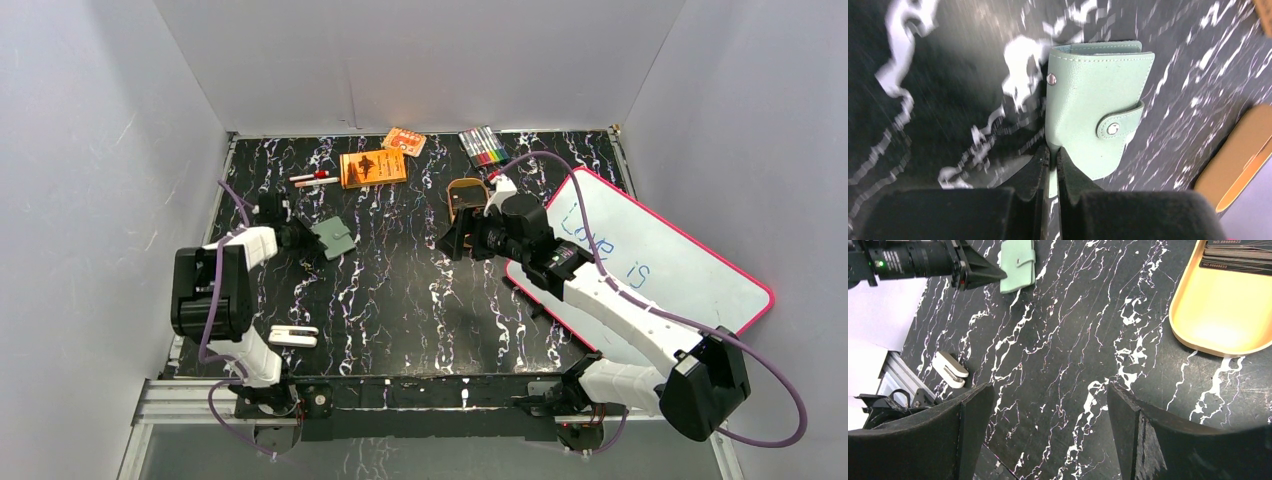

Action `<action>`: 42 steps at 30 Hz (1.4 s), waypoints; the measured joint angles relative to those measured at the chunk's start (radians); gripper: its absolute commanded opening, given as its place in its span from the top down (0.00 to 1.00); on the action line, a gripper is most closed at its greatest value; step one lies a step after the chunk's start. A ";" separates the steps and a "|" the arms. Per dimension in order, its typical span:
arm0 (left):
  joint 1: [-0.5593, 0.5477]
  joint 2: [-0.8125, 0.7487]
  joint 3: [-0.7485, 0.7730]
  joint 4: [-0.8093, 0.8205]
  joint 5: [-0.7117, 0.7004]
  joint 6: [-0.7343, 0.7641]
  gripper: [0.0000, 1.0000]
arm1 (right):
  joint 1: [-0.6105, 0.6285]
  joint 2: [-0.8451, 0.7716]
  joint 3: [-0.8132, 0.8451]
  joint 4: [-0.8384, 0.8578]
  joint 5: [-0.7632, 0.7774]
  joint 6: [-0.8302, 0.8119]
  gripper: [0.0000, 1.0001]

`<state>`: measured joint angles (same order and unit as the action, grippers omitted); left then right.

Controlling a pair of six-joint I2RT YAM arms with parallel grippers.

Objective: Put the credit cards into the card holder
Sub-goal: Move the card holder to the center of the board, then open the card holder at the center of the board.

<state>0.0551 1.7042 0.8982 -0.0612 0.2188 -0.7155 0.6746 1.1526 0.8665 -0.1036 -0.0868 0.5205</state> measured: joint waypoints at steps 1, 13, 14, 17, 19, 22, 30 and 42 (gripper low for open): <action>-0.013 -0.020 -0.024 0.003 0.003 -0.002 1.00 | 0.001 -0.002 -0.004 0.001 0.000 0.000 0.10; -0.374 -0.403 -0.400 0.024 -0.017 -0.151 1.00 | 0.202 -0.017 -0.135 -0.025 0.120 0.001 0.18; -0.408 -0.438 -0.429 0.028 -0.026 -0.177 1.00 | 0.231 -0.012 -0.143 -0.027 0.143 0.002 0.19; -0.501 -0.512 -0.491 0.039 -0.055 -0.254 1.00 | 0.298 0.034 -0.141 -0.027 0.201 0.003 0.22; -0.541 -0.531 -0.512 0.052 -0.070 -0.302 1.00 | 0.340 0.094 -0.129 -0.029 0.236 0.002 0.26; -0.568 -0.531 -0.528 0.085 -0.081 -0.351 1.00 | 0.388 0.215 -0.073 -0.038 0.277 -0.002 0.32; -0.575 -0.522 -0.528 0.107 -0.087 -0.377 0.66 | 0.441 0.435 0.133 -0.055 0.354 -0.048 0.41; -0.575 -0.668 -0.513 0.033 -0.130 -0.360 0.74 | 0.447 0.563 0.225 -0.060 0.368 -0.083 0.47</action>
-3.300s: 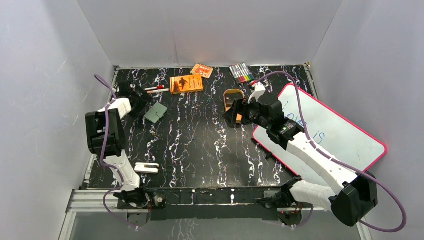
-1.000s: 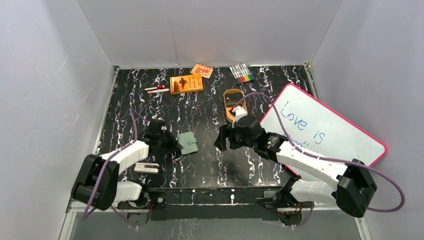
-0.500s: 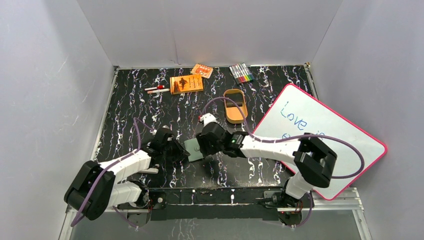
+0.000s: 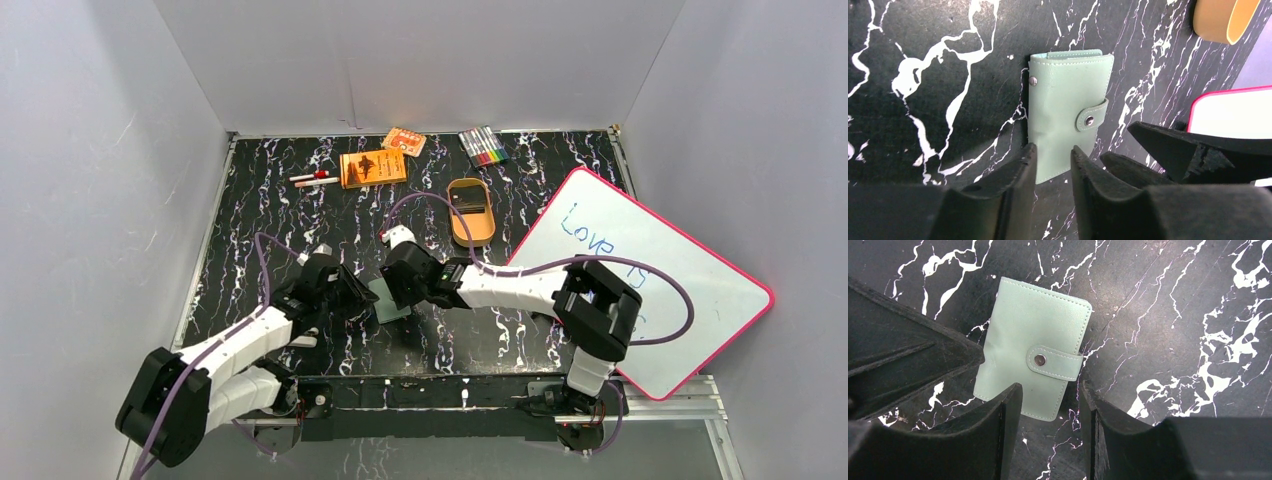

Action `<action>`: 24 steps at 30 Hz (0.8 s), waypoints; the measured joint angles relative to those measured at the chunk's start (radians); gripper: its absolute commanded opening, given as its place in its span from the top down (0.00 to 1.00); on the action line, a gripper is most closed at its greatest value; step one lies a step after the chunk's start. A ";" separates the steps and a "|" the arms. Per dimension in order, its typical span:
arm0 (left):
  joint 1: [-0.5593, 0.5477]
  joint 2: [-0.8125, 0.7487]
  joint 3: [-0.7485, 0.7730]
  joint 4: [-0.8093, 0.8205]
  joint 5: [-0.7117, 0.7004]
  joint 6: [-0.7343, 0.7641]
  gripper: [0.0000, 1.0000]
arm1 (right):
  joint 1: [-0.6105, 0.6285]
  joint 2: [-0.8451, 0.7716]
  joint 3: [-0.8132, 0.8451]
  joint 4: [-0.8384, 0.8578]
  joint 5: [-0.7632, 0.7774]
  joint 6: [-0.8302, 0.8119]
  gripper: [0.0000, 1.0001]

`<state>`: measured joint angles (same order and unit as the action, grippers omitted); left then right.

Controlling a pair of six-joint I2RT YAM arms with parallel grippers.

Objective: Put the credit cards into the card holder
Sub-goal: Open the card holder at the center of the board.

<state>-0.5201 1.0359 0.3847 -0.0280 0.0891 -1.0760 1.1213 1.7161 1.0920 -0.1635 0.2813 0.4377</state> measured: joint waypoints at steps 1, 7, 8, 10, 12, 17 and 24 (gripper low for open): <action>0.000 0.010 0.000 0.008 0.000 0.000 0.76 | 0.000 0.003 0.000 0.000 0.001 0.000 0.47; 0.001 0.120 -0.004 0.111 0.008 -0.015 0.83 | 0.003 0.025 0.008 0.002 0.004 0.000 0.47; 0.002 0.130 -0.007 0.129 0.013 -0.020 0.85 | 0.004 0.028 0.011 0.002 0.005 0.000 0.46; 0.002 0.142 -0.014 0.159 0.016 -0.026 0.88 | 0.007 0.035 0.016 0.002 0.006 0.000 0.46; 0.003 0.152 -0.019 0.179 0.018 -0.031 0.90 | 0.008 0.046 0.025 0.001 0.009 0.000 0.45; 0.008 0.161 -0.039 0.219 0.020 -0.046 0.94 | 0.014 0.076 0.052 0.000 0.030 0.000 0.46; 0.008 0.161 -0.049 0.235 0.021 -0.051 0.96 | 0.018 0.140 0.102 -0.029 0.097 0.000 0.46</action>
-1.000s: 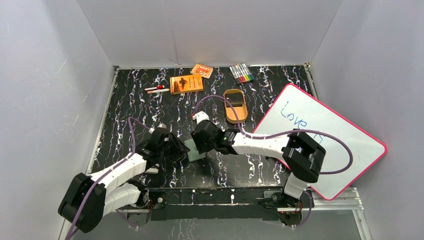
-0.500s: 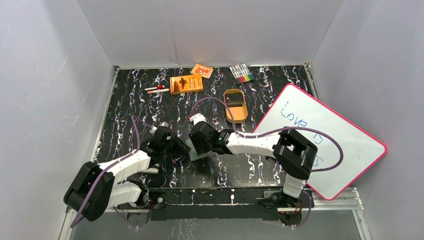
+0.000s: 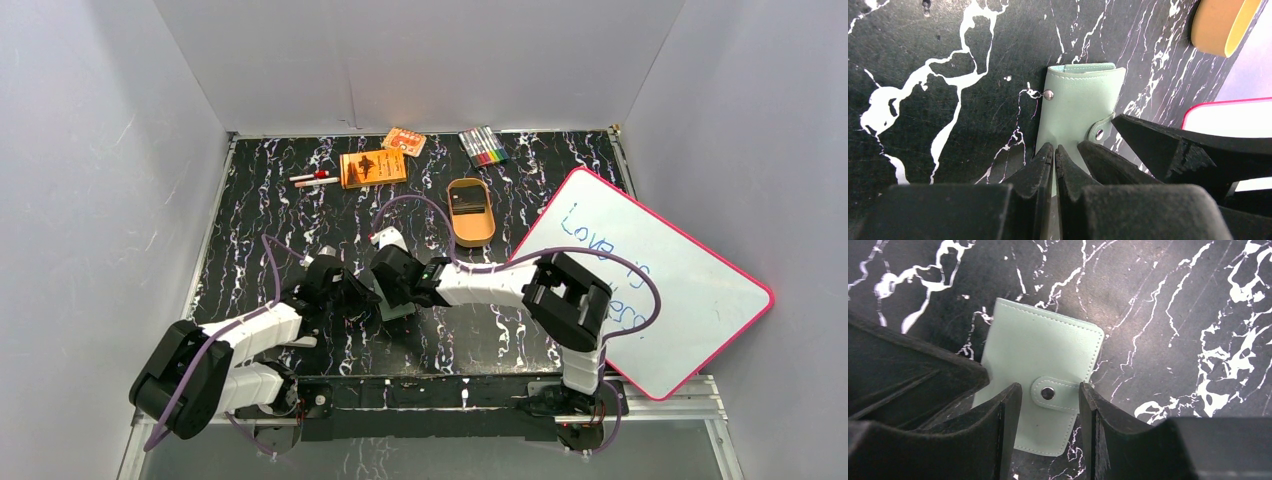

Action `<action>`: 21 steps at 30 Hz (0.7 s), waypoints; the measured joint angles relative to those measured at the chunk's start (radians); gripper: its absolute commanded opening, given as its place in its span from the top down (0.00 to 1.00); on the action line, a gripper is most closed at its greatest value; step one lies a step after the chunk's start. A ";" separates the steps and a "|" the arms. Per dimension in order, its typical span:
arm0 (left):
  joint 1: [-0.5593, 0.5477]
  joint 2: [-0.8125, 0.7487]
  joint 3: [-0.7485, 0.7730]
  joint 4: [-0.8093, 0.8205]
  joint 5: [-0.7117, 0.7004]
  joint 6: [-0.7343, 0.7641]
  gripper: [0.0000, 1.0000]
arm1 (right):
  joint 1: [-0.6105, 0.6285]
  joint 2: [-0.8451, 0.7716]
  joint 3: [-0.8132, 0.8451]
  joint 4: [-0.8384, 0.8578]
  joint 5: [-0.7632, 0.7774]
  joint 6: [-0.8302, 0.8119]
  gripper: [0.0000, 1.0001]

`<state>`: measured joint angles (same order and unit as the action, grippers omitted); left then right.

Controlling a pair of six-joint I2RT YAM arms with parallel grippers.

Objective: Put the credit cards into the card holder
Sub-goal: Open the card holder at the center of the board.

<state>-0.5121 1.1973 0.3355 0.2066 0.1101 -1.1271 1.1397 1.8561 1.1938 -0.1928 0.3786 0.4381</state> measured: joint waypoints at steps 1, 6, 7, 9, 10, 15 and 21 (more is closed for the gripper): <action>0.000 0.000 0.000 0.000 0.000 0.000 0.96 | 0.000 0.009 0.005 -0.007 0.008 0.000 0.47; 0.000 0.000 0.000 0.000 0.000 0.000 0.96 | 0.004 0.029 0.027 -0.032 0.031 0.000 0.51; 0.000 0.000 0.000 0.000 0.000 0.000 0.96 | 0.006 0.034 0.034 -0.039 0.036 0.000 0.53; 0.000 0.000 0.000 -0.001 0.000 0.000 0.96 | 0.006 0.044 0.045 -0.048 0.043 -0.001 0.58; 0.000 -0.001 0.000 -0.001 -0.001 0.000 0.96 | 0.007 0.049 0.050 -0.050 0.048 -0.002 0.61; 0.000 -0.007 -0.001 -0.005 -0.002 0.000 0.96 | 0.013 0.050 0.054 -0.054 0.065 0.000 0.71; 0.000 -0.033 0.000 -0.049 -0.011 0.008 0.95 | 0.016 0.050 0.054 -0.054 0.075 0.000 0.94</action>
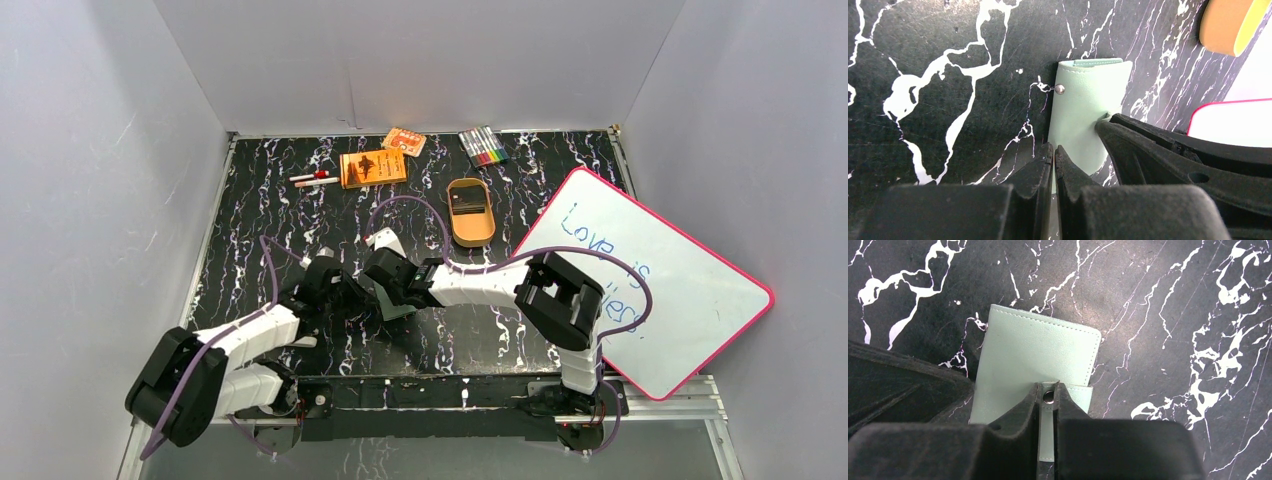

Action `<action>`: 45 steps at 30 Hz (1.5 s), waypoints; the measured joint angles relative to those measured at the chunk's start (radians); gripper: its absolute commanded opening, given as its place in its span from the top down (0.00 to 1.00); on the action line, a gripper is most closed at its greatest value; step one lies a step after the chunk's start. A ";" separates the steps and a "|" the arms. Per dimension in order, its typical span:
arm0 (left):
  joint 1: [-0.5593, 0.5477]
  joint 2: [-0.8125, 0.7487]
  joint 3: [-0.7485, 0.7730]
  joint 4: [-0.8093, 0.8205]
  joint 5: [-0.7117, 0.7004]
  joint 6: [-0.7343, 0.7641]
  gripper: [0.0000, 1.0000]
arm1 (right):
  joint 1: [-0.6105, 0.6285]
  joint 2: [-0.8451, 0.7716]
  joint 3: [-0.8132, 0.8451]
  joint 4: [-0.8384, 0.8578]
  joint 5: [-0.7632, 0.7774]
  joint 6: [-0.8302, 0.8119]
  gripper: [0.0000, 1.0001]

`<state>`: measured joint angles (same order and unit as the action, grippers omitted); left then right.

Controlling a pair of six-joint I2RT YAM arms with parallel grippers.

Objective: Put the credit cards into the card holder
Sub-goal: Open the card holder at the center of the board.

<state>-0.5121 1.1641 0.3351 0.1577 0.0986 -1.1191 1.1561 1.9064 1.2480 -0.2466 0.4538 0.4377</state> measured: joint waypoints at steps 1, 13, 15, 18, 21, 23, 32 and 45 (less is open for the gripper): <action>0.000 -0.007 0.001 -0.010 -0.002 0.002 0.95 | 0.000 0.000 0.000 0.000 0.001 -0.002 1.00; 0.000 -0.010 0.031 0.048 0.069 0.003 0.94 | 0.000 -0.005 -0.002 0.012 0.012 0.010 1.00; 0.000 0.021 0.031 0.086 0.090 -0.004 0.94 | 0.000 -0.006 -0.003 0.010 0.012 0.013 1.00; 0.000 0.080 0.031 0.129 0.114 -0.010 0.96 | 0.000 -0.008 -0.006 0.012 0.012 0.023 1.00; 0.000 0.136 0.031 0.158 0.127 -0.016 1.00 | 0.000 -0.013 -0.015 0.016 0.014 0.035 1.00; 0.000 0.168 0.031 0.177 0.133 -0.020 1.00 | 0.000 -0.017 -0.020 0.016 0.016 0.040 1.00; 0.002 0.231 0.043 0.230 0.148 -0.035 1.00 | -0.003 -0.049 -0.054 0.004 0.034 0.081 1.00; 0.000 0.241 0.054 0.221 0.145 -0.033 1.00 | -0.055 -0.181 -0.155 -0.055 0.042 0.169 1.00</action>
<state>-0.5117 1.4048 0.3889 0.3786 0.2432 -1.1522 1.1011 1.7256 1.0927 -0.3016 0.4953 0.6071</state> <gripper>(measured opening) 0.007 0.029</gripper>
